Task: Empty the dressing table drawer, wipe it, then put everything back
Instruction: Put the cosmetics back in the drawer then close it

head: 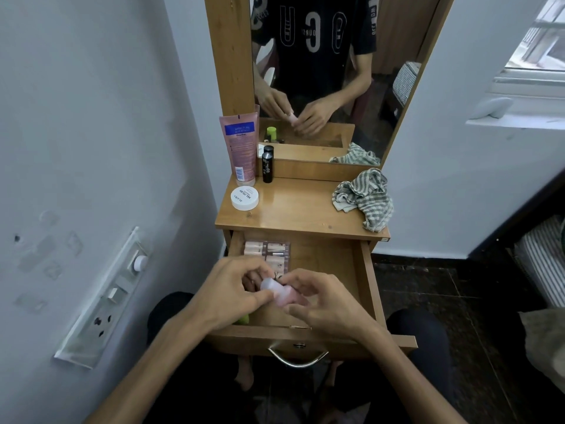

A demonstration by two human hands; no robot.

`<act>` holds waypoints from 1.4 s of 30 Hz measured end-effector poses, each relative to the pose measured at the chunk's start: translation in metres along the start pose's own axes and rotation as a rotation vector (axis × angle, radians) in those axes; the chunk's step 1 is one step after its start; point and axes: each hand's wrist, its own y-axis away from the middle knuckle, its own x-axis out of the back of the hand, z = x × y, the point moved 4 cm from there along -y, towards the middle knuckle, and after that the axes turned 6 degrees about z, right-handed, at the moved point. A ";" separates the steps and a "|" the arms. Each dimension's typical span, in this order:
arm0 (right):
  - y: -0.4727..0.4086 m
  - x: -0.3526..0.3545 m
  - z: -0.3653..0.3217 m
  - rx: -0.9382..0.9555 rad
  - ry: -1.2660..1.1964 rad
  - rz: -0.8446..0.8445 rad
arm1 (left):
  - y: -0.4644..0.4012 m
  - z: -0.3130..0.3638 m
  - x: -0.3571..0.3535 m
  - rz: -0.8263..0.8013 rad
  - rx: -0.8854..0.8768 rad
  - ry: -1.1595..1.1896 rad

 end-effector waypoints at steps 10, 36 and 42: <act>-0.016 -0.016 0.036 -0.087 0.130 -0.264 | 0.011 -0.023 -0.008 0.023 -0.043 -0.300; -0.036 -0.005 0.010 -0.091 0.105 -0.272 | -0.148 -0.058 0.018 0.470 0.351 -0.473; -0.119 0.079 -0.051 -0.005 0.138 0.433 | -0.148 -0.060 0.017 0.442 0.365 -0.474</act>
